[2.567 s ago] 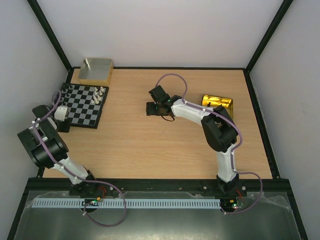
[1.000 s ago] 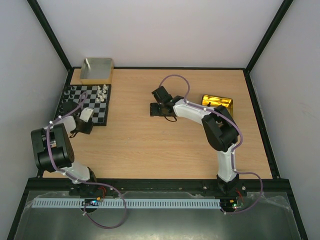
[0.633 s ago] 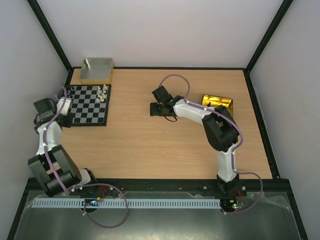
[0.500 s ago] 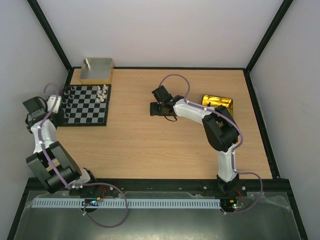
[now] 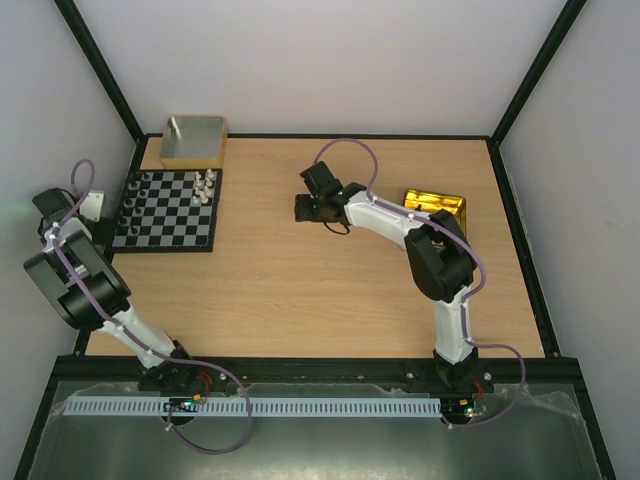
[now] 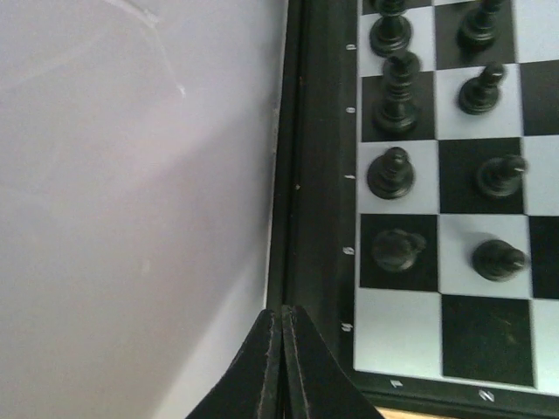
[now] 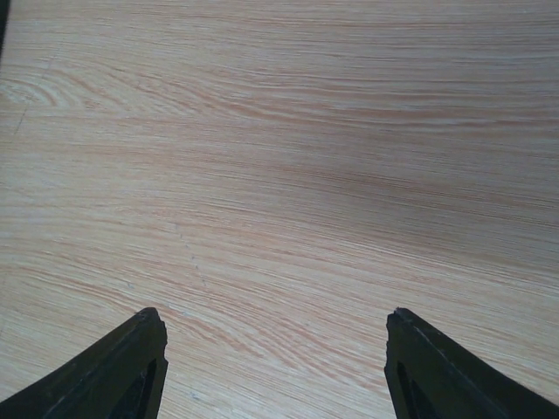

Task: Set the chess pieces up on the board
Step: Move the chessboard to the center of the board.

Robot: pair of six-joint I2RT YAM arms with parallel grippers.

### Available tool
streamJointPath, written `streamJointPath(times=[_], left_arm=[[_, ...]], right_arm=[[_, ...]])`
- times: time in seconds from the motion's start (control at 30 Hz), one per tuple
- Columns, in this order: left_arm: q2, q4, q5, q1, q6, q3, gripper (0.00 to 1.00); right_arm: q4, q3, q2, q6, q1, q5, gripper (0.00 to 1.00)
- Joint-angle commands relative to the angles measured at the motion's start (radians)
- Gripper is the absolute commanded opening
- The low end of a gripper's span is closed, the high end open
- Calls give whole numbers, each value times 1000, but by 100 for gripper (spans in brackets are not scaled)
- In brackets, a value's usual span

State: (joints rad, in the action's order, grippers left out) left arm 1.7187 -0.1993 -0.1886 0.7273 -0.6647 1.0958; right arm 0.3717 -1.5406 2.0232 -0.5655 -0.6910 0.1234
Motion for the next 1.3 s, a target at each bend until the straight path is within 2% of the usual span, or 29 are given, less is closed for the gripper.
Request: streamJointPath(times=[0.0,0.63,0.97,1.27], left_arm=[[54,56,23,12,10,47,2],[262,120,20,14,77,118,3],[288,55,-114,32,94,142,3],[322,10,-178,32,102,157,2]], right_arm=[[34,-30,33,-5,4,-13,66],[44,-37,38,4,5,-17,66],[40,-55,47,4,5,-19,65],[36,-58,53,7,4,-16,65]])
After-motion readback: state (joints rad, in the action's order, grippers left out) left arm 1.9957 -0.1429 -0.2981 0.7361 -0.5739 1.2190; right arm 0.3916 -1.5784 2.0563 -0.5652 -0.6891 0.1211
